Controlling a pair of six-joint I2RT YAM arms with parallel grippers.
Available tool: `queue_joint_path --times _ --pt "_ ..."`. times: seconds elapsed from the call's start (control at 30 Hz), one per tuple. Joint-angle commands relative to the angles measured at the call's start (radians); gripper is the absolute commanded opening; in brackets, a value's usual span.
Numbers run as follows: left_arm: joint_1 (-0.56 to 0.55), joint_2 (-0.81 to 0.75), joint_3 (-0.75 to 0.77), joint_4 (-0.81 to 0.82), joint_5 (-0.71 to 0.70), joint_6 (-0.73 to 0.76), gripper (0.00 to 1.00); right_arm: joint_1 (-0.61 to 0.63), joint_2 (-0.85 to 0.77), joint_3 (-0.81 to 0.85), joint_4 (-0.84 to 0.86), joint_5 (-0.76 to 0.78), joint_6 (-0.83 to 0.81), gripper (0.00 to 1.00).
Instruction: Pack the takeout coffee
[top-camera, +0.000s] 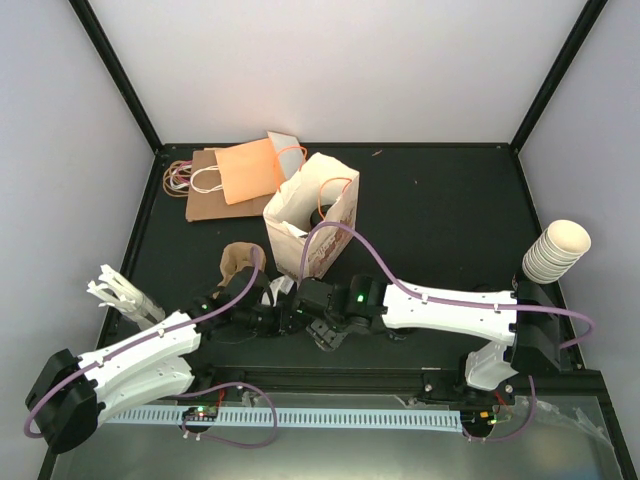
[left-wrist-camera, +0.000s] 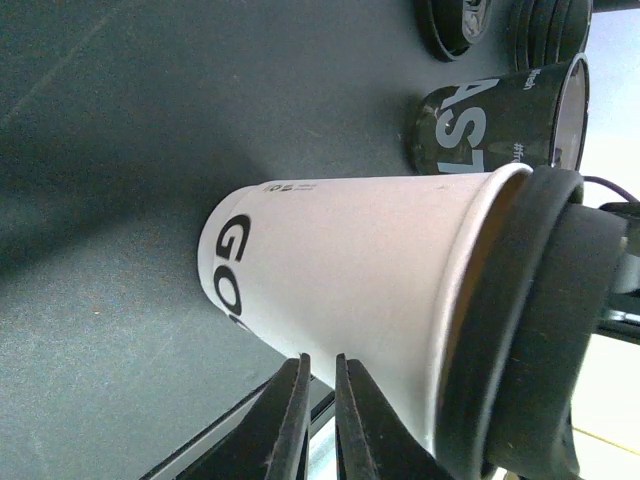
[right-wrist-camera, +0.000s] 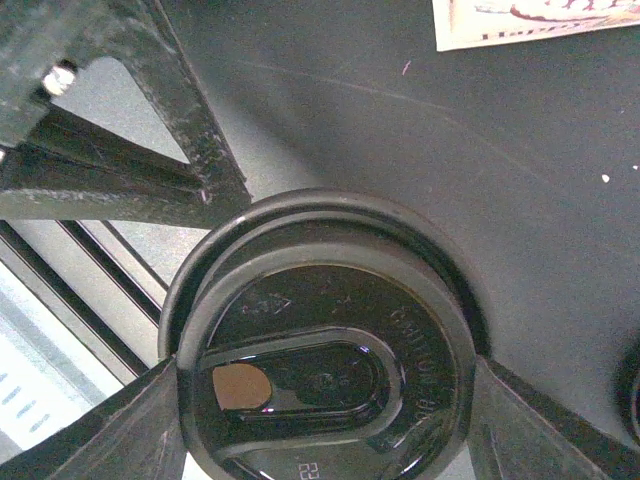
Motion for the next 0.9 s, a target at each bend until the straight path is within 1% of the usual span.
queue_joint_path --times 0.0,0.23,0.4,0.57,0.73,0.87 --pt "0.001 0.007 0.039 -0.002 0.001 0.011 0.11 0.005 0.013 -0.021 0.023 -0.004 0.017 0.72" --pt "0.002 0.013 0.040 0.006 0.007 0.012 0.11 0.003 0.016 -0.040 0.042 -0.009 0.013 0.72" --pt "0.002 0.012 0.042 0.009 0.009 0.011 0.11 -0.006 0.014 -0.057 0.072 -0.063 -0.003 0.72" --pt "0.003 -0.030 0.045 -0.022 -0.026 0.005 0.11 -0.011 0.028 -0.068 0.071 -0.081 -0.014 0.72" --pt "0.015 -0.095 0.040 -0.070 -0.067 -0.003 0.15 -0.014 0.029 -0.089 0.086 -0.113 -0.025 0.72" --pt "0.021 -0.136 0.036 -0.084 -0.084 -0.010 0.21 -0.017 0.035 -0.100 0.077 -0.127 -0.036 0.72"
